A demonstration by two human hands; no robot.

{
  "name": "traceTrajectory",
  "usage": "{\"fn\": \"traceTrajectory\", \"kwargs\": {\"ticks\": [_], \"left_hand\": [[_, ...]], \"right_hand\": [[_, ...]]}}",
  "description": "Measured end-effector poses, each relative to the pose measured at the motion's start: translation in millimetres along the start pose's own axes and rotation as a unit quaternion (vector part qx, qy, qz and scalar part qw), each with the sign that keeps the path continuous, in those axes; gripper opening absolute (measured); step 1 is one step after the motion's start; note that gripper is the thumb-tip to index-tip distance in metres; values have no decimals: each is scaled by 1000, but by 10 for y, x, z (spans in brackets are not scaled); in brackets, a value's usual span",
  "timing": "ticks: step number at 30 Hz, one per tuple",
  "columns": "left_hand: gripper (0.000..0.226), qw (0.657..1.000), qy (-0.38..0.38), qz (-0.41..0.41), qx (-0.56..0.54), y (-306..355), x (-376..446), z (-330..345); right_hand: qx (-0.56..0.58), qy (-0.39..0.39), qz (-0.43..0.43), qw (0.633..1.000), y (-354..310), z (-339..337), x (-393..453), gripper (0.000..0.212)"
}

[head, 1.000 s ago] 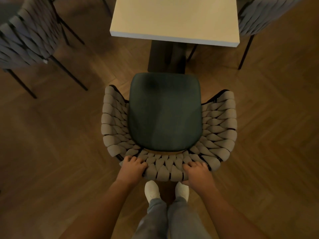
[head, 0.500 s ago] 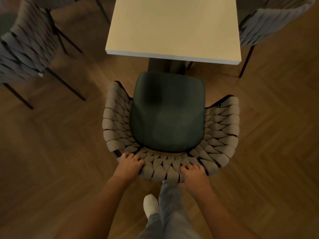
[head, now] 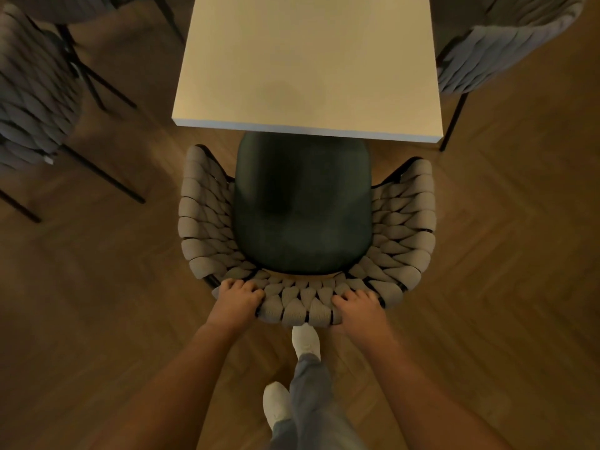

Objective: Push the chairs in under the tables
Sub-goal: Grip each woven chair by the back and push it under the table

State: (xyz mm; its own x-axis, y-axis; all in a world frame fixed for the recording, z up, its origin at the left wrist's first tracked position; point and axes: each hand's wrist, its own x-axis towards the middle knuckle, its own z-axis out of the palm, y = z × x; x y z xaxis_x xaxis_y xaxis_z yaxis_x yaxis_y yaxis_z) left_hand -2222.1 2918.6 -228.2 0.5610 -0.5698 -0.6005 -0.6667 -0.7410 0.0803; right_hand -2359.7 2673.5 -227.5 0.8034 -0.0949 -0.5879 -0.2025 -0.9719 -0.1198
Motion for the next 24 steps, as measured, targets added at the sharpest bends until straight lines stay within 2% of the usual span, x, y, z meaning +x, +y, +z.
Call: {"fn": "traceTrajectory", "kwargs": {"ticks": [5, 9, 16, 20, 24], "left_hand": [[46, 1000, 8, 1, -3, -37, 221, -195], [48, 1000, 6, 1, -14, -68, 287, -294], [61, 998, -31, 34, -43, -71, 155, -524], [61, 988, 34, 11, -151, -184, -85, -744], [46, 953, 115, -41, -278, -571, -312, -849]], "right_hand": [[11, 9, 4, 1000, 92, -249, 224, 58], [11, -16, 10, 1000, 118, -397, 336, 64], [87, -109, 36, 990, 57, -581, 326, 101], [189, -82, 94, 974, -113, -779, 373, 88], [204, -49, 92, 974, -584, -1102, 501, 66]]}}
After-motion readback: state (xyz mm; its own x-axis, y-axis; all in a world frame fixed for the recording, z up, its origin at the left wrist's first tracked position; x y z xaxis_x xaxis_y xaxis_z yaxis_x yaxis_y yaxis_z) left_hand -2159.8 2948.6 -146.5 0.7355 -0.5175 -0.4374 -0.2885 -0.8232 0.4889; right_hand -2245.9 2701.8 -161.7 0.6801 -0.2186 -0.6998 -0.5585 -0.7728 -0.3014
